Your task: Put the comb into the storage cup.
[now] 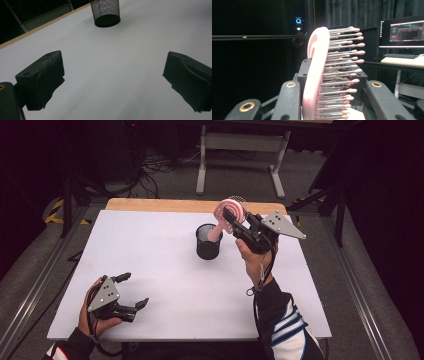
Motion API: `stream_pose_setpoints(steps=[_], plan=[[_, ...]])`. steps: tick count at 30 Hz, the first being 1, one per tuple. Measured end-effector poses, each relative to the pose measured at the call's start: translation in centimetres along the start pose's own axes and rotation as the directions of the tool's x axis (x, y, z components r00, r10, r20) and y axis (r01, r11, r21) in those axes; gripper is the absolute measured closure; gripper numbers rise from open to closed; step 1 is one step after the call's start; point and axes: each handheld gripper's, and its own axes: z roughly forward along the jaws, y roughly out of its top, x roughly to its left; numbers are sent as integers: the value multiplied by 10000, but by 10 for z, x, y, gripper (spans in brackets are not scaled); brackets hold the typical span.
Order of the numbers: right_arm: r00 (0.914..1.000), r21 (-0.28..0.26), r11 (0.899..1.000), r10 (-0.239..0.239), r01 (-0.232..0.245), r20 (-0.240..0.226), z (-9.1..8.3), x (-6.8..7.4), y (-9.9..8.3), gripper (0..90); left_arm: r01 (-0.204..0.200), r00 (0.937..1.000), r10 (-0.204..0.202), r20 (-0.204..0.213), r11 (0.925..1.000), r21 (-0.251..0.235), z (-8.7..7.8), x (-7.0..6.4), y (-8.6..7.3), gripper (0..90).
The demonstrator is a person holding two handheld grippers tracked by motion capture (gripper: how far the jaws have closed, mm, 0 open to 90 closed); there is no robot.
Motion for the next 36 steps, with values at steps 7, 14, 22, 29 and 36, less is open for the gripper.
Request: stream_pose_setpoints(steps=[7, 14, 22, 29, 36], plan=[[9993, 162, 9996, 209, -214, 310, 10, -7, -7, 632, 18, 10000, -18, 33, 10000, 4, 0, 0, 0, 43], [9981, 216, 9992, 325, -337, 532, 16, -14, -13, 633, 32, 10000, -32, 61, 10000, 21, 0, 0, -1, 43], [9974, 379, 9983, 422, -445, 589, 23, -15, -21, 633, -48, 10000, 48, 74, 10000, -15, 0, 0, 0, 42], [9976, 563, 9971, 481, -510, 508, 27, -11, -27, 632, -90, 9999, 90, 51, 10000, 21, 1, -1, 0, 42], [9977, 674, 9965, 465, -498, 491, 30, -9, -31, 633, -153, 9999, 153, 33, 9999, 61, 0, -1, 0, 43]])
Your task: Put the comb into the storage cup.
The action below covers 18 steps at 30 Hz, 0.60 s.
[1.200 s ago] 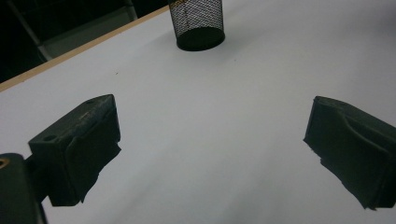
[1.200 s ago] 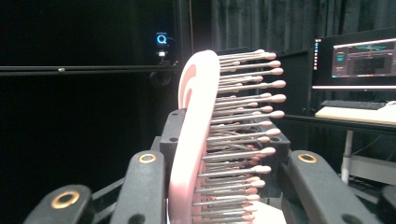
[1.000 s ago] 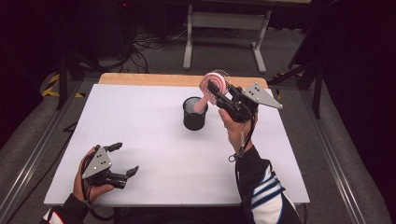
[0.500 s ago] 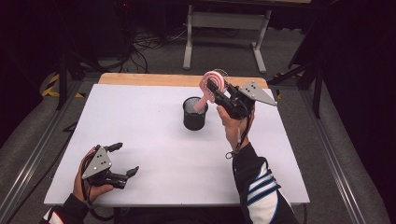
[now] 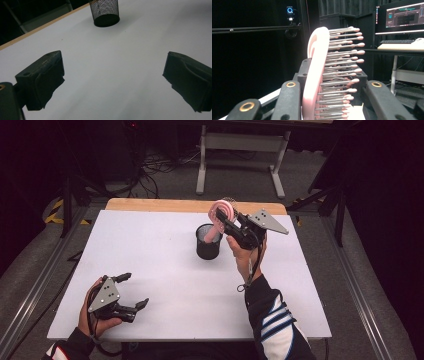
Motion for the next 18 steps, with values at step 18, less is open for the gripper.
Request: stream_pose_setpoints(steps=[18], plan=[[9999, 309, 9994, 128, -129, 17, 4, 0, -15, 632, 0, 10000, 0, 63, 10000, 39, 1, 0, 0, 43]])
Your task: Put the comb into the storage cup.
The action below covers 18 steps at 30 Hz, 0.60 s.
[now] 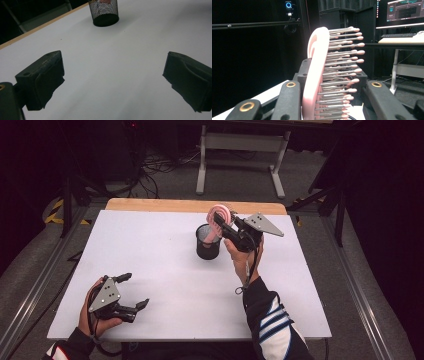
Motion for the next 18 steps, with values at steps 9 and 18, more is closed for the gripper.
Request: stream_pose_setpoints(steps=[9, 18], plan=[[9998, 180, 9996, 212, -212, 34, 1, -2, -8, 632, 4, 10000, -4, 31, 10000, 32, 1, 0, 0, 42], [9991, 300, 9987, 397, -402, 155, 2, -6, -18, 633, 4, 10000, -4, 46, 10000, 25, 1, 0, 0, 43]])
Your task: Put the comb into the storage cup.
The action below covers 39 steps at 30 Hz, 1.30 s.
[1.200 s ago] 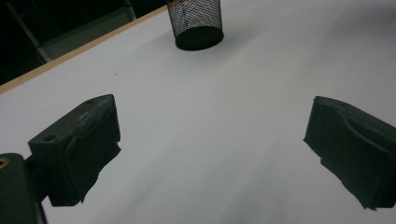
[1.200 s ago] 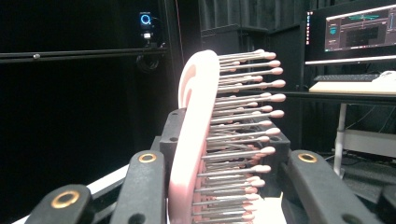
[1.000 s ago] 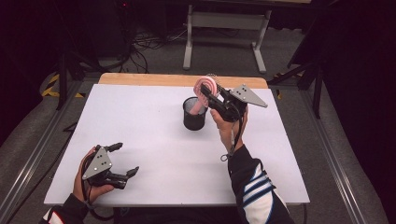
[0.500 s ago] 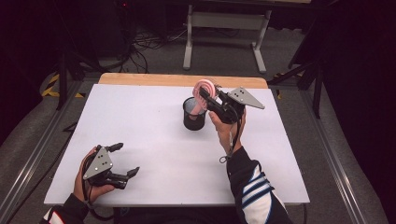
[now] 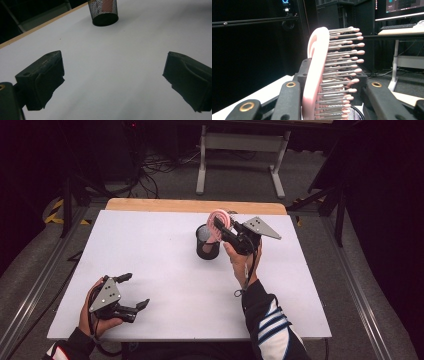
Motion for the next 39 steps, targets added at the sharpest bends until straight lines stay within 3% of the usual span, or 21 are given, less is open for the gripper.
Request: stream_pose_setpoints(steps=[10, 32, 39], plan=[[9994, 54, 9994, 338, -338, 2, 0, -6, -6, 632, -29, 10000, 29, -8, 10000, -20, 0, 0, 0, 43], [9990, 297, 9986, 446, -444, -65, 2, -10, -16, 628, -46, 10000, 46, -31, 10000, 51, 0, 0, 0, 42], [9997, 435, 9987, 252, -253, 32, 2, -12, -14, 620, -37, 10000, 37, -15, 10000, 66, 0, 0, 0, 42]])
